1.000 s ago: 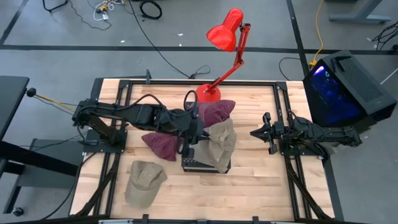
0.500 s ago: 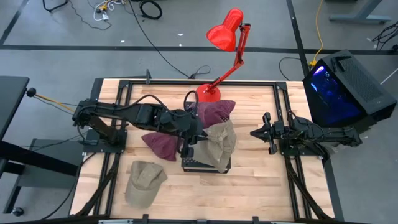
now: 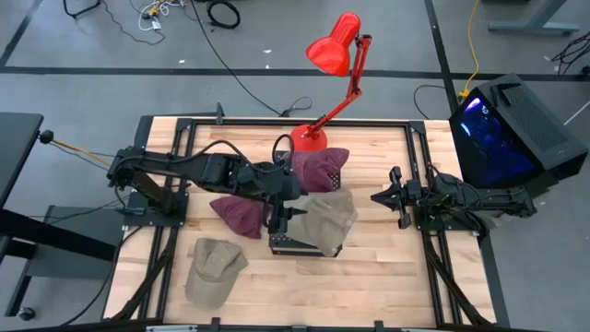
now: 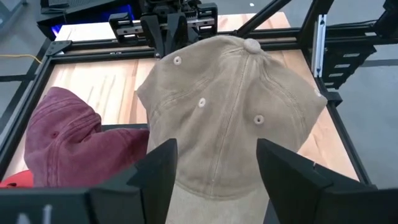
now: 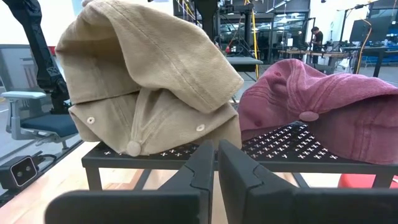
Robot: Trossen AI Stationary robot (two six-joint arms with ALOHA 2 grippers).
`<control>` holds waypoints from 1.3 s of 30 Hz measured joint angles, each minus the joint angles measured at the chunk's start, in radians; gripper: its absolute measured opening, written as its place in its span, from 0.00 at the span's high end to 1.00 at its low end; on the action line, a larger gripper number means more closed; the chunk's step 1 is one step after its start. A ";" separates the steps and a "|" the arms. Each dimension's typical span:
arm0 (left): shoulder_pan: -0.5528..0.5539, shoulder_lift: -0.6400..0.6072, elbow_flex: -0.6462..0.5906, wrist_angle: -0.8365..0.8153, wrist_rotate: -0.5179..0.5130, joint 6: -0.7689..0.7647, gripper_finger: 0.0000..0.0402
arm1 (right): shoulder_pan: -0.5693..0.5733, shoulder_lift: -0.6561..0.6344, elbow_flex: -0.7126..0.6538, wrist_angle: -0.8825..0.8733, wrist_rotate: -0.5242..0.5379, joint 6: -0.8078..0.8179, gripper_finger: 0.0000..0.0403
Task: Pick & Place hat
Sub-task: Stack the red cap on top of the red cap on the shelf
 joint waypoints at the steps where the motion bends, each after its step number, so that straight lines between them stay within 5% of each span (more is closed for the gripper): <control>1: 0.002 0.000 0.000 -0.001 0.000 0.001 0.43 | 0.000 0.000 0.000 0.000 0.000 0.000 0.93; 25: 0.015 -0.072 0.000 -0.124 -0.020 0.070 0.47 | 0.000 0.000 0.000 0.000 0.000 0.000 0.93; 39: 0.015 -0.145 0.000 -0.331 -0.068 0.123 0.48 | 0.000 0.000 0.000 -0.002 0.000 0.000 0.93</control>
